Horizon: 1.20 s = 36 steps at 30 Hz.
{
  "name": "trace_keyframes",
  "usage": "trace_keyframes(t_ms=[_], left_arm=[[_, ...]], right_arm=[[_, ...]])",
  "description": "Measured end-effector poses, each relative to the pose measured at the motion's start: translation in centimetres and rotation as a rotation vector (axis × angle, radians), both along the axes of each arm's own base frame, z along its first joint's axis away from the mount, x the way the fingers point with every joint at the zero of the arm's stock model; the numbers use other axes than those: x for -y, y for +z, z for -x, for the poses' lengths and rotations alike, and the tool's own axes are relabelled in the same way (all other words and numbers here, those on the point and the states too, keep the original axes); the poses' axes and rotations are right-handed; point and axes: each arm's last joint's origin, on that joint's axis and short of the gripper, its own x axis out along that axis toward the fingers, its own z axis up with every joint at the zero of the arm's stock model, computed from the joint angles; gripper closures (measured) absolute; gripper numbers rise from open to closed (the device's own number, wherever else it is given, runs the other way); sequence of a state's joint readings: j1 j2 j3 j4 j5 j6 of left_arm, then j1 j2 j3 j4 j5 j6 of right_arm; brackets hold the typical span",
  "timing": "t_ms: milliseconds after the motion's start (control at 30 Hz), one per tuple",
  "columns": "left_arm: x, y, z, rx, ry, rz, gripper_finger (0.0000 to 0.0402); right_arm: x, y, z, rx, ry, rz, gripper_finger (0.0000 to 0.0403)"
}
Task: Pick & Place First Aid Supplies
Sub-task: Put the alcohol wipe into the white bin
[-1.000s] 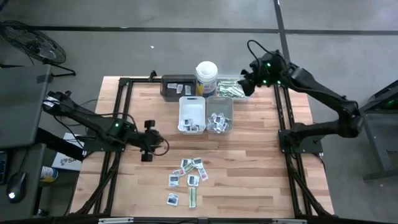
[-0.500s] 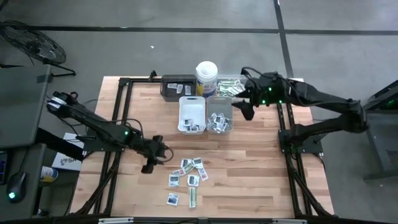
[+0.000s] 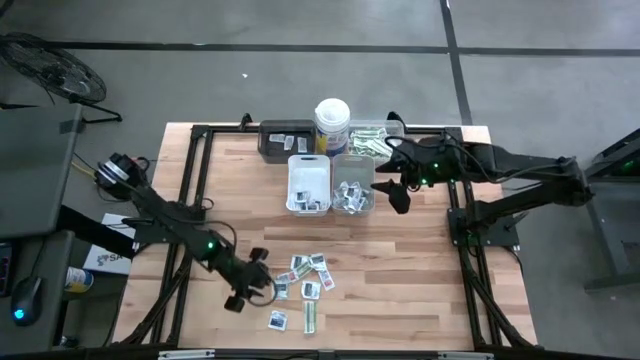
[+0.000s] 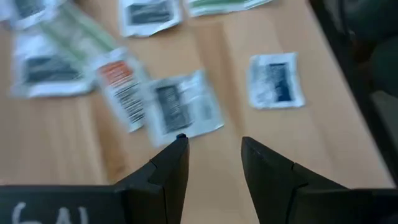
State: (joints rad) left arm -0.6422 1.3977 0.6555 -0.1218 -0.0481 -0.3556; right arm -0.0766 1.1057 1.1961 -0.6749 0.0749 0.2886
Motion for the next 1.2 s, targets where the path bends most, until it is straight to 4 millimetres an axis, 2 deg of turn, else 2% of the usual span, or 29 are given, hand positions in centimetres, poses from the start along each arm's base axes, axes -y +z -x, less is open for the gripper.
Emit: trace_keyframes(t_ms=[233,467,767,933,1200], left_arm=[[3.7,0.4,-1.4,0.05,-0.138,-0.067,0.0257],[6.5,-0.7,-2.5,0.102,-0.364,-0.213,0.0257],[8.2,-2.0,-4.3,0.172,-0.586,-0.367,0.0257],[8.6,-2.9,-4.4,0.149,-0.732,-0.407,0.0257],[8.8,-3.6,-4.5,0.124,-0.792,-0.402,0.0257]], right_arm=[[-0.4,-0.2,0.1,-0.022,-0.004,0.015,0.0169],[-0.4,-0.4,0.2,-0.045,-0.002,0.009,0.0169],[-0.4,-0.4,0.3,-0.056,0.001,-0.002,0.0169],[-0.5,-0.6,0.4,-0.071,0.003,-0.014,0.0169],[-0.5,-0.8,0.5,-0.092,0.002,-0.043,0.0169]])
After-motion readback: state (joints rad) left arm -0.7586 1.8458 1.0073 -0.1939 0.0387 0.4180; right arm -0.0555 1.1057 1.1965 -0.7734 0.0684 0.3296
